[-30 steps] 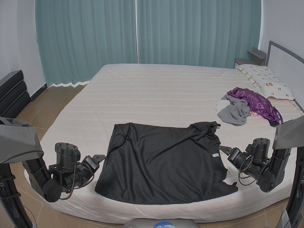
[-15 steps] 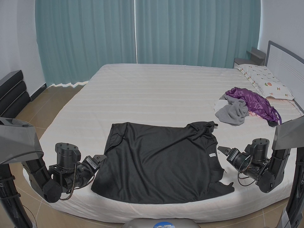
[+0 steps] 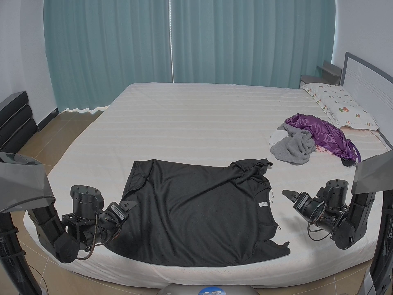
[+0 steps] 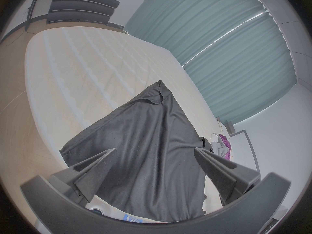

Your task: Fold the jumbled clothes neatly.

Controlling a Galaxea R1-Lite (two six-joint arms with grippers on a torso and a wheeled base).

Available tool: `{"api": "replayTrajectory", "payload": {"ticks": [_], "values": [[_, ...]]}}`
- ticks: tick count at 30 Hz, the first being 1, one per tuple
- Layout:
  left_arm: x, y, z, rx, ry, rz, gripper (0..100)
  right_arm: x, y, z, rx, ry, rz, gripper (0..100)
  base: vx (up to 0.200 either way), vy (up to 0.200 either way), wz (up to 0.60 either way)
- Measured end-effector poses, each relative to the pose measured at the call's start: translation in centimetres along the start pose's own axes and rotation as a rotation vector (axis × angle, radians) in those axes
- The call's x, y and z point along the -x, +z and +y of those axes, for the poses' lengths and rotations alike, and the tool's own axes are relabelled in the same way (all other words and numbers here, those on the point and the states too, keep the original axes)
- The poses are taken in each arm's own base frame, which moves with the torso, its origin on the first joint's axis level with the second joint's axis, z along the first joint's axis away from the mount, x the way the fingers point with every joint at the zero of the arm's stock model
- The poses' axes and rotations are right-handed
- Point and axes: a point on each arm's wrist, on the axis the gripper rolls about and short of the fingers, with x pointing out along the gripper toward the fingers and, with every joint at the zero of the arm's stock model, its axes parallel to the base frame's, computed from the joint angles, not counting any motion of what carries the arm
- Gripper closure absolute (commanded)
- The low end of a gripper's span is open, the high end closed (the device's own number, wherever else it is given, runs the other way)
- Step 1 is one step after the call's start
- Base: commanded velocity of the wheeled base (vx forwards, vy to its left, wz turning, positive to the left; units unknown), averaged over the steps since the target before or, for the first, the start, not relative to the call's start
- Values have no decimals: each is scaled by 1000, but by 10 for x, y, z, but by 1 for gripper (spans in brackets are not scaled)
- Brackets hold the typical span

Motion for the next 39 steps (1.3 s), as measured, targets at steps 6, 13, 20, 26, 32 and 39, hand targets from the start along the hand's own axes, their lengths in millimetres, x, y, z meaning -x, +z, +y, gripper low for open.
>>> {"api": "replayTrajectory", "payload": {"ticks": [6, 13, 20, 26, 32, 39], "values": [[2, 0, 4, 5, 14, 2, 0, 0, -1, -1, 0, -3, 3, 0, -100, 0, 0], [3, -2, 9, 2, 35, 11, 0, 0, -1, -1, -1, -5, 4, 0, -171, 0, 0], [6, -5, 18, -48, 76, 30, 0, 0, -1, -1, -5, -4, 4, 0, 0, 0, 0], [9, -10, 32, -117, 149, 43, 0, -1, -1, -1, -5, -6, 5, 0, 0, 0, 0], [0, -14, 47, -178, 254, 21, 0, -1, -2, -2, -5, -9, 9, 0, 0, 0, 0], [-19, -13, 58, -184, 276, -15, 0, -2, -4, -4, -5, -15, 17, 0, 0, 0, 0]]}}
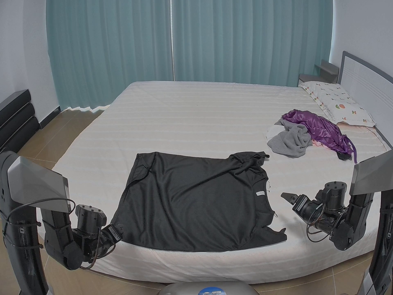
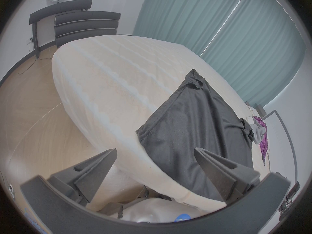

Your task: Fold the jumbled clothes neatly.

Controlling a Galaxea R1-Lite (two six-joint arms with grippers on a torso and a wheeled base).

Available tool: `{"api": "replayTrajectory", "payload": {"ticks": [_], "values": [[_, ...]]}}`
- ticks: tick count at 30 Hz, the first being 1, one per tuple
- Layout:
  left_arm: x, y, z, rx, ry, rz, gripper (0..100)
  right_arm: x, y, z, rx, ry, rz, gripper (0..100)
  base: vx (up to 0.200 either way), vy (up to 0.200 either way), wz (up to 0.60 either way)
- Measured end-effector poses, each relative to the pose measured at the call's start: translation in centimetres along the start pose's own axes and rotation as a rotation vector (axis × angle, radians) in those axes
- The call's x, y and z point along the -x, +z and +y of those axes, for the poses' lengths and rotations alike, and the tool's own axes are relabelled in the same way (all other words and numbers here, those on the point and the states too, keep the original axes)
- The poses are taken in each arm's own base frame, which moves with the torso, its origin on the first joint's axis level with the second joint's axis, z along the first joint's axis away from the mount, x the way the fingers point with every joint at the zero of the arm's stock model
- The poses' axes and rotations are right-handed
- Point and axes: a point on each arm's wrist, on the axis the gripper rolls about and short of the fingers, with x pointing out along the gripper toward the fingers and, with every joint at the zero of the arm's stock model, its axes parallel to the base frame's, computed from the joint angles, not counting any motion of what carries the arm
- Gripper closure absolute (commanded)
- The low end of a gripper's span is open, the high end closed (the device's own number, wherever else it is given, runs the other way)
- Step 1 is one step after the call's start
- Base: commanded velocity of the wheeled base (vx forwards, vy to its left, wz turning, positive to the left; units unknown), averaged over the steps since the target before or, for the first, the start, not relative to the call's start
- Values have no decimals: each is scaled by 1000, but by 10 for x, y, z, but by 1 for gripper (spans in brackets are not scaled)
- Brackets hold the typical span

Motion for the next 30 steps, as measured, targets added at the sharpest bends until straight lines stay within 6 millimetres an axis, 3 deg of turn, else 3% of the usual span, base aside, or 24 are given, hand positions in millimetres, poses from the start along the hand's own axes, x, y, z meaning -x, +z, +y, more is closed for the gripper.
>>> {"api": "replayTrajectory", "payload": {"ticks": [13, 14, 21, 30], "values": [[-35, 12, -3, 9, 1, -61, 0, -1, -1, 0, 0, -1, 2, 0, 0, 0, 0], [-37, 13, -3, 6, 5, -65, 100, -1, -1, 0, 0, -1, 1, 0, 0, 0, 0], [-40, 12, 0, 1, 31, -77, 100, -1, -1, -1, 0, -3, 4, 0, 0, 0, 0], [-27, 8, 11, -4, 84, -65, 100, -1, -2, -2, 3, -7, 5, 0, 0, 0, 0]]}}
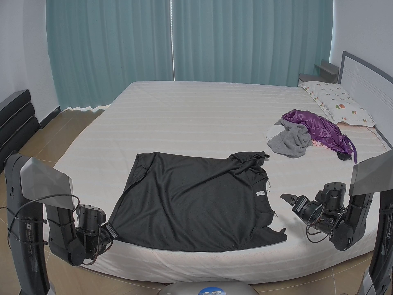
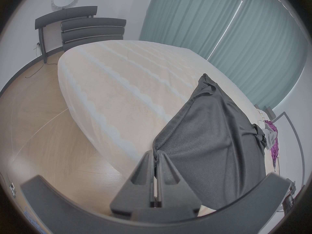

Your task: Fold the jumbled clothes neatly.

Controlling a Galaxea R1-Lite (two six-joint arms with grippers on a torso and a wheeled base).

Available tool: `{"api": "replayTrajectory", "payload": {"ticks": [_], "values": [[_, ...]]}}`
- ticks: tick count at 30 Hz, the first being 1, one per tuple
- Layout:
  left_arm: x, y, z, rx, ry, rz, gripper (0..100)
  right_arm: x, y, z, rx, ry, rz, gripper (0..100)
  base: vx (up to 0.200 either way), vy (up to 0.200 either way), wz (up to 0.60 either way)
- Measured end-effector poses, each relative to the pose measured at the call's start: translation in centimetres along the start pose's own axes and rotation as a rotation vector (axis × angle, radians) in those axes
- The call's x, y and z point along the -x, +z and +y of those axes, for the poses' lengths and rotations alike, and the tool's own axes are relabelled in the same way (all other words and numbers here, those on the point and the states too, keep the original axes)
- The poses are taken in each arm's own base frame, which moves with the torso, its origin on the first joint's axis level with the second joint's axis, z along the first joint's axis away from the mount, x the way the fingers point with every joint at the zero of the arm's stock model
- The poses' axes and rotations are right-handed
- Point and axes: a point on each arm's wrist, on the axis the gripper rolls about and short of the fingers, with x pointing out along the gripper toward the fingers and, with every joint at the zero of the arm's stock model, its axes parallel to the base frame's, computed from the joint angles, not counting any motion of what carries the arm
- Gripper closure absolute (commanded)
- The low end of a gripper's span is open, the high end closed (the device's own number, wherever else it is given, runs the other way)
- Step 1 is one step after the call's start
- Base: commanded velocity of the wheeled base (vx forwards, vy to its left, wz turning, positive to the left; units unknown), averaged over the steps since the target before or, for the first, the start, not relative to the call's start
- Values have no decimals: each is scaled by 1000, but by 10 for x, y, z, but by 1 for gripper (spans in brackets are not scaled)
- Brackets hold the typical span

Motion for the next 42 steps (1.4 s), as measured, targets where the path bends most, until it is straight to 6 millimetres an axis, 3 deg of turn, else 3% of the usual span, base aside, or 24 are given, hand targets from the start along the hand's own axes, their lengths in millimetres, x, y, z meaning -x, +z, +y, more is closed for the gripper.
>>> {"api": "replayTrajectory", "payload": {"ticks": [19, 34, 35, 42], "values": [[19, 9, 3, -29, 12, -43, 100, 0, -30, -10, 143, -13, 131, 0, 0, 0, 0], [19, 10, 3, -25, 11, -46, 100, -64, -26, 0, 152, -24, 217, 0, 0, 0, 0], [19, 10, 3, -25, 11, -47, 100, -68, -24, 1, 152, -28, 222, 100, 0, 0, 0], [18, 11, 3, -22, 11, -50, 100, -88, -16, 9, 149, -50, 233, 100, 0, 0, 0]]}}
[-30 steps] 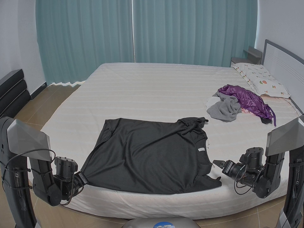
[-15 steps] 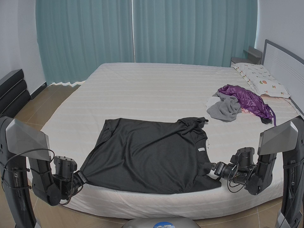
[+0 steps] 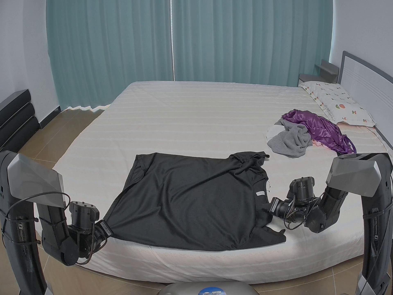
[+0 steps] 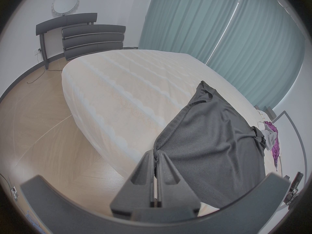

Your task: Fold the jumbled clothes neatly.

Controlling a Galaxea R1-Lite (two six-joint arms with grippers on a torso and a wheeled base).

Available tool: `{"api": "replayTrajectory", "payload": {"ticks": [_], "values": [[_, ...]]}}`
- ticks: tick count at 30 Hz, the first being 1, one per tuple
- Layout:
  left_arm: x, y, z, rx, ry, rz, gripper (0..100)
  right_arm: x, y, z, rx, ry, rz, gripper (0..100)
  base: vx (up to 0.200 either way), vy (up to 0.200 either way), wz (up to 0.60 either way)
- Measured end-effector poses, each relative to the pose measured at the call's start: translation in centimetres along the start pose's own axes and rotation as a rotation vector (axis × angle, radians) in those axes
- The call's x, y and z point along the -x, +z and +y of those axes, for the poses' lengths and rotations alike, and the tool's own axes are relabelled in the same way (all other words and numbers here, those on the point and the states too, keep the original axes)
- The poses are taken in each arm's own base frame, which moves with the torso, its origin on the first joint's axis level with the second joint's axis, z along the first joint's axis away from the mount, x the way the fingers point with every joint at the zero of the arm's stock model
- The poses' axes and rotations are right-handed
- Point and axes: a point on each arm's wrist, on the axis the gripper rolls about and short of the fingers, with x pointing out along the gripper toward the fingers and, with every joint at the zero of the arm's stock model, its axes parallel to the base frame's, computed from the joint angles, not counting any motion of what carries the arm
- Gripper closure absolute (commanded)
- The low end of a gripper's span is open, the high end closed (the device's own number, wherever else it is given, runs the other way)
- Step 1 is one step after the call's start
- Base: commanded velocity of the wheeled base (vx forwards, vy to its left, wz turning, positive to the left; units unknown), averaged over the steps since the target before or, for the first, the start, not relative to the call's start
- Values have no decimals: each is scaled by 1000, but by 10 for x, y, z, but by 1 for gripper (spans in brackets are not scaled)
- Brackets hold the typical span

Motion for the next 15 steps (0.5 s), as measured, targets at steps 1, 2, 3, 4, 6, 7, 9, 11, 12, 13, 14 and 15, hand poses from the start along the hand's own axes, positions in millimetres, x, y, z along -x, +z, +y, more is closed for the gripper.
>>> {"api": "replayTrajectory", "payload": {"ticks": [1, 2, 3, 4, 6, 7, 9, 11, 12, 13, 14, 15], "values": [[0, 0, 0, 0, 0, 0, 100, -2, 3, 1, 0, 3, -7, 100, 0, 0, 0], [0, 0, 0, 1, 0, 0, 100, -3, 5, 2, 0, 6, -14, 100, 0, 0, 0], [0, 0, 0, 1, 0, 0, 100, -4, 8, 3, 0, 9, -21, 100, 0, 0, 0], [0, 0, 0, 1, 0, 1, 100, -5, 10, 3, -1, 12, -29, 100, 0, 0, 0], [0, 0, 0, 1, 0, 0, 100, -7, 16, 5, -2, 20, -46, 100, 0, 0, 0], [-1, 0, 0, 1, 1, 0, 100, -7, 19, 5, -5, 23, -54, 100, 0, 0, 0], [-1, 0, 0, 1, 0, 0, 100, -9, 25, 7, -7, 31, -75, 100, 0, 0, 0], [-1, 0, 0, 2, 0, 0, 100, -10, 31, 8, -9, 35, -94, 100, 0, 0, 0], [-1, 0, 0, 2, 0, 0, 100, -11, 34, 9, -10, 36, -107, 100, 0, 0, 0], [-1, 0, 0, 2, -1, 0, 100, -12, 38, 10, -9, 38, -124, 100, 0, 0, 0], [-1, 0, 0, 3, 0, 0, 100, -13, 42, 12, -8, 40, -142, 100, 0, 0, 0], [-1, 0, 0, 3, 0, 0, 100, -14, 45, 14, -8, 41, -155, 100, 0, 0, 0]]}}
